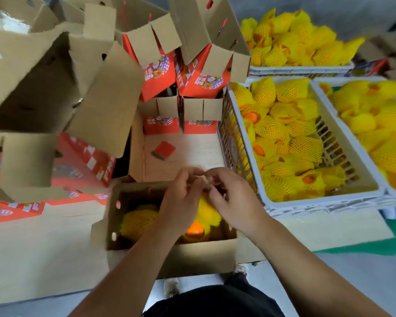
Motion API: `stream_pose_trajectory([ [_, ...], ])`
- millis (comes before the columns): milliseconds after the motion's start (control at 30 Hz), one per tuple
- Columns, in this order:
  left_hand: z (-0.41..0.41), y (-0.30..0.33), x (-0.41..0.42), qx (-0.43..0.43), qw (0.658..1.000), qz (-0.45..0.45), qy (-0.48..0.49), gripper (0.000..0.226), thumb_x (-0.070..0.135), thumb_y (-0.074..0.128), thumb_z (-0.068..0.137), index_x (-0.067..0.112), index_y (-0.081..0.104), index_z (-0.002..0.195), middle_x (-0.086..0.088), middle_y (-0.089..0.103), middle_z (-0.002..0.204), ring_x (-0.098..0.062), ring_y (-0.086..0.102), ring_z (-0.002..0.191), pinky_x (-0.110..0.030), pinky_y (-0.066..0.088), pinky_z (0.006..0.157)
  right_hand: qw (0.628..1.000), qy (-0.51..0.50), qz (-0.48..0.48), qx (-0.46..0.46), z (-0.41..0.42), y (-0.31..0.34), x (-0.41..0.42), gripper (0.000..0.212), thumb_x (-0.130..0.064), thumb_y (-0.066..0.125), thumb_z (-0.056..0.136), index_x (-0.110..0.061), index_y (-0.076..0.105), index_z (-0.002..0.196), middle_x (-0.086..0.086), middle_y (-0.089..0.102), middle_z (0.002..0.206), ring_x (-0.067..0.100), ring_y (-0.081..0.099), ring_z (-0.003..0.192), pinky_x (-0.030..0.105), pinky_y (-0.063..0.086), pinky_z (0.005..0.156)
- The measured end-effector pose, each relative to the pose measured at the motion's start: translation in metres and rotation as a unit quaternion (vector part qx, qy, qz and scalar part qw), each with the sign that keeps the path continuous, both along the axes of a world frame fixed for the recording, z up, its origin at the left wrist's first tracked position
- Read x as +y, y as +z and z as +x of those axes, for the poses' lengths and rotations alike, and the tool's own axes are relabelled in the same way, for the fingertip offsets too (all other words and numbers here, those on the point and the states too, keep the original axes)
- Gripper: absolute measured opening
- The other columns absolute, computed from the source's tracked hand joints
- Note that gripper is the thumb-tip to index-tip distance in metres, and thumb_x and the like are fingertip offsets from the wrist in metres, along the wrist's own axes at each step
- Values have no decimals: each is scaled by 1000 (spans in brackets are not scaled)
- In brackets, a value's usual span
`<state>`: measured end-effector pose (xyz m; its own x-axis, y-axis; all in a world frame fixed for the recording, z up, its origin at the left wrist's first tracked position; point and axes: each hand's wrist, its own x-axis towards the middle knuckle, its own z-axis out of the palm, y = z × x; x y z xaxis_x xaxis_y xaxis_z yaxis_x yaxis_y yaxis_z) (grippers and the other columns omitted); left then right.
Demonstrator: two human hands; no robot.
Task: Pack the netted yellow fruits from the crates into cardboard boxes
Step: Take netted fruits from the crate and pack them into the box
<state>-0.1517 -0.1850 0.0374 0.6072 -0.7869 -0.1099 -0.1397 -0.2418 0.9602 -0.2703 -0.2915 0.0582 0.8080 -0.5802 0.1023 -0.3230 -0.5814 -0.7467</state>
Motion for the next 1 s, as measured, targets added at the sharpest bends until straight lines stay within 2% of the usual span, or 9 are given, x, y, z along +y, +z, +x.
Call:
stream_pose_trajectory([
  [100,-32,10,-64,-22,998,-25,-46,12,39,52,105,41,58,114,21,69,102,3,66,93,-15,51,71,998,-45,2,-33,-35,6,-54,16,-7,61,94,-8,64,110,4,67,104,22,66,94,41,53,81],
  [200,-63,14,-126,-90,991,-29,-91,20,31,54,103,25,61,121,5,71,97,-11,68,84,-38,55,77,997,-70,-18,-27,-72,5,-115,17,0,60,91,-6,63,107,7,68,102,26,67,94,41,52,81],
  [300,-83,8,-177,-237,964,15,-118,20,23,59,100,20,71,116,2,75,102,-19,70,94,-41,53,84,992,-61,-31,102,-102,-4,-181,33,-1,59,92,-5,62,124,15,66,119,35,63,111,42,49,90],
  [400,-94,2,-204,-381,903,117,-160,23,32,57,99,30,70,118,10,73,113,-18,66,109,-41,43,99,932,27,-20,361,-122,-15,-238,61,-23,63,96,-20,41,152,14,48,149,35,50,135,40,45,105],
  [533,-101,4,-210,-490,729,338,-336,56,66,53,85,37,59,133,9,66,125,-23,58,120,-47,30,109,828,148,-3,541,-139,-26,-273,89,-46,80,79,-35,34,155,-2,44,155,30,47,139,37,46,98],
  [667,-110,18,-220,-400,687,477,-375,83,74,65,78,33,42,147,-1,49,145,-30,52,130,-44,31,110,829,185,-99,518,-153,-51,-270,89,-41,83,79,-29,35,154,4,49,152,35,43,142,45,44,111],
  [767,-131,18,-226,-401,656,536,-348,84,55,69,90,21,29,156,-14,39,154,-37,46,138,-46,33,114,860,164,-122,467,-161,-56,-270,79,-43,82,75,-30,43,143,2,59,137,36,51,133,48,50,103],
  [867,-146,24,-231,-379,676,544,-323,89,36,72,92,18,17,159,-16,34,155,-40,47,138,-48,37,111,909,97,-110,390,-173,-47,-278,81,-59,79,70,-27,43,135,5,63,123,36,57,119,47,54,92],
  [1000,-143,44,-223,-329,789,448,-262,84,36,78,80,25,26,145,-8,47,130,-39,61,112,-41,46,81,976,1,-12,219,-181,-38,-282,59,-55,79,71,-31,41,110,-2,61,88,20,63,79,40,56,61],
])
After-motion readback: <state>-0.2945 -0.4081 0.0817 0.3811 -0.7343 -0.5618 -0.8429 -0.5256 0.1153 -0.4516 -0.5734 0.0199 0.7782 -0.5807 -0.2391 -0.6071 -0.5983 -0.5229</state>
